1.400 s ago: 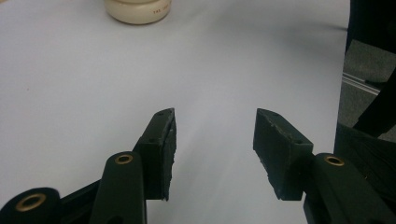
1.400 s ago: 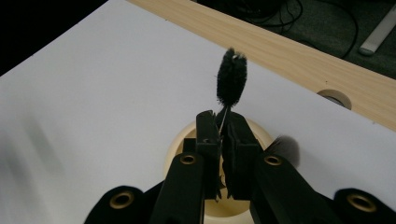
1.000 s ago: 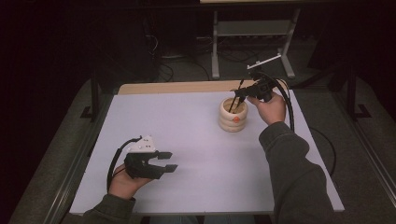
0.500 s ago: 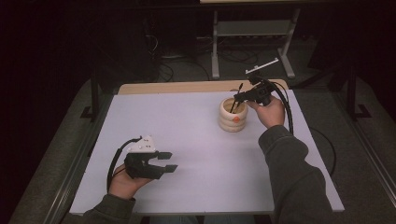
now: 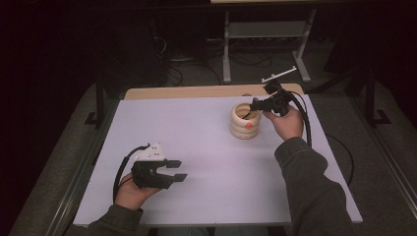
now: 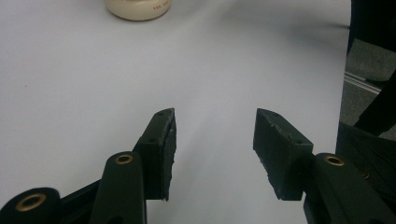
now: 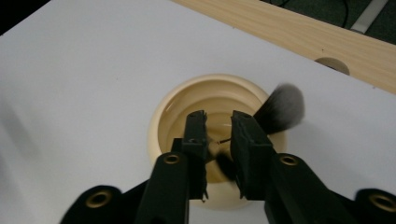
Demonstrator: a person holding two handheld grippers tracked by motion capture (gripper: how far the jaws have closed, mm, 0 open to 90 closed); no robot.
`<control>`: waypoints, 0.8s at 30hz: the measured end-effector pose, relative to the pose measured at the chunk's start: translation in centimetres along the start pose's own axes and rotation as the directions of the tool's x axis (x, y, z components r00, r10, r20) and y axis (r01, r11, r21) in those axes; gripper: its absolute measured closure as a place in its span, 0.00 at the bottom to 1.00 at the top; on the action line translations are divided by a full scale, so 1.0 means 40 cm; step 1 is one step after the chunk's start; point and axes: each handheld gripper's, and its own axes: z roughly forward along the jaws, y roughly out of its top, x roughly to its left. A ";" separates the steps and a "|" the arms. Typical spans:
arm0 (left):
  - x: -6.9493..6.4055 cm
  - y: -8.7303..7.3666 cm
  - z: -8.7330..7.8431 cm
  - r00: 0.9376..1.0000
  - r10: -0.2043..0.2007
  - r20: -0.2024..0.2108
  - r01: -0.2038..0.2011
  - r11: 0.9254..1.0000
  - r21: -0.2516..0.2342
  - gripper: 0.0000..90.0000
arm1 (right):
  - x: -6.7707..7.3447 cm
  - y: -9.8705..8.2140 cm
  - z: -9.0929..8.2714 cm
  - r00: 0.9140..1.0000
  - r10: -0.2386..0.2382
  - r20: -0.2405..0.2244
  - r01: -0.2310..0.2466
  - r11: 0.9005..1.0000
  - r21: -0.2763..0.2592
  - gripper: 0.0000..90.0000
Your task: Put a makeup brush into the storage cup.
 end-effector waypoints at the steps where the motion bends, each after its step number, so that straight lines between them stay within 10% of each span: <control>1: 0.000 0.000 0.000 1.000 0.004 0.001 -0.004 1.000 0.001 0.54 | 0.000 -0.003 -0.004 1.000 -0.001 0.007 0.001 1.000 0.002 0.80; 24: 0.005 -0.003 0.001 1.000 -0.016 -0.010 0.016 1.000 -0.003 0.52 | -0.008 -0.075 -0.079 0.998 0.017 -0.055 -0.023 0.993 -0.111 0.53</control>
